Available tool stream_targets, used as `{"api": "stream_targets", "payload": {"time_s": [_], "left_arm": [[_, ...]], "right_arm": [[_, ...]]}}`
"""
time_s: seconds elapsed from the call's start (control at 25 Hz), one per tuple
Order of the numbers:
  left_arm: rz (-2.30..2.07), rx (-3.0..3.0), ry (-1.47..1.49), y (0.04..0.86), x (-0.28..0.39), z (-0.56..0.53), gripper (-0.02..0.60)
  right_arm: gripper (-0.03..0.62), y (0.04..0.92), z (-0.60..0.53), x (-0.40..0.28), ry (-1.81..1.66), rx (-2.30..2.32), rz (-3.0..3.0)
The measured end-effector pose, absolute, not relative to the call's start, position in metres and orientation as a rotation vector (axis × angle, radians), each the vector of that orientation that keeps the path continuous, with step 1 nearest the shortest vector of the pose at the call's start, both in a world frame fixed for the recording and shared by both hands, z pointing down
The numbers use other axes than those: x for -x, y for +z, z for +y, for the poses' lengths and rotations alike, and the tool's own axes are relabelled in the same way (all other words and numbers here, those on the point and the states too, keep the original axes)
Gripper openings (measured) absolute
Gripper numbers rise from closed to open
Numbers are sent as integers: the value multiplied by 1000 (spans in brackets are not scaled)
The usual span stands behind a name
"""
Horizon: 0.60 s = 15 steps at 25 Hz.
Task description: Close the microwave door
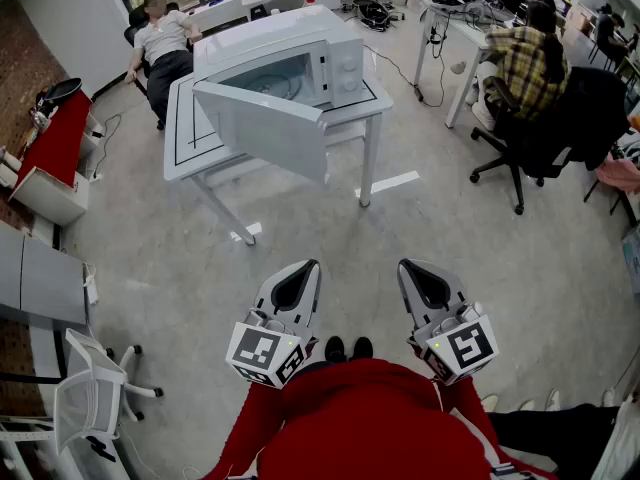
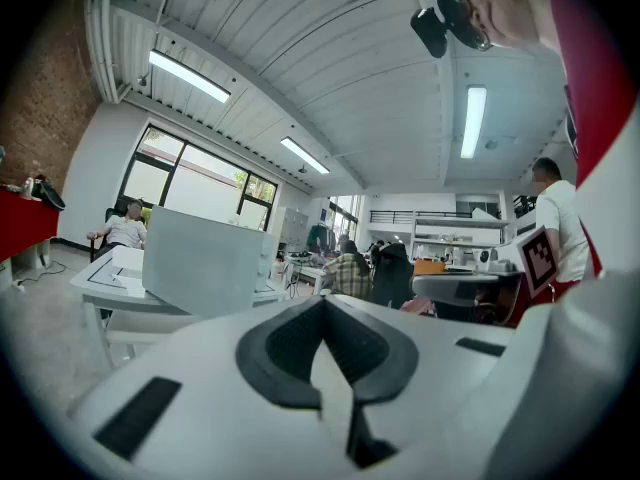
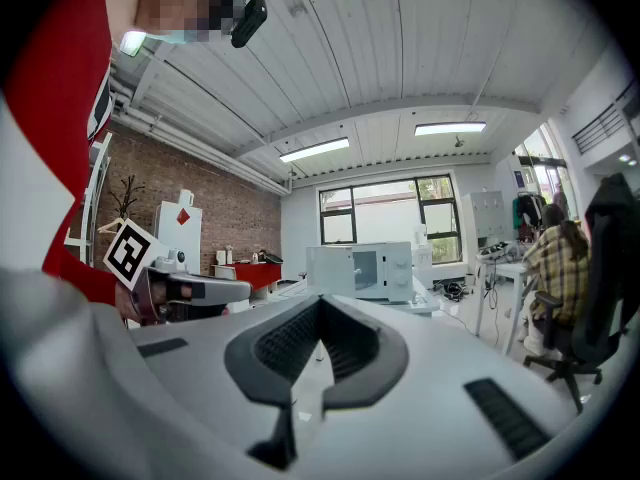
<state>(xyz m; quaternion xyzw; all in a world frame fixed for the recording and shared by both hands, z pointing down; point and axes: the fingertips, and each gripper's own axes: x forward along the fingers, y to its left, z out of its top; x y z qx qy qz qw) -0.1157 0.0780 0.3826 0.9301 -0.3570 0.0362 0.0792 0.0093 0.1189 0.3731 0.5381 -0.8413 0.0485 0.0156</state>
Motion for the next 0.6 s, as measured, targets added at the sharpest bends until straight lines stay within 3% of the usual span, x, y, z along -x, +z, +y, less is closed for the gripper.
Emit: {"api": "stream_targets", "payload": {"time_s": [0.6], "left_arm": [[-1082,-2760,123,390,123,84,9]], "right_arm": [[11,376,121,-2,177,-1659,-2618]]}}
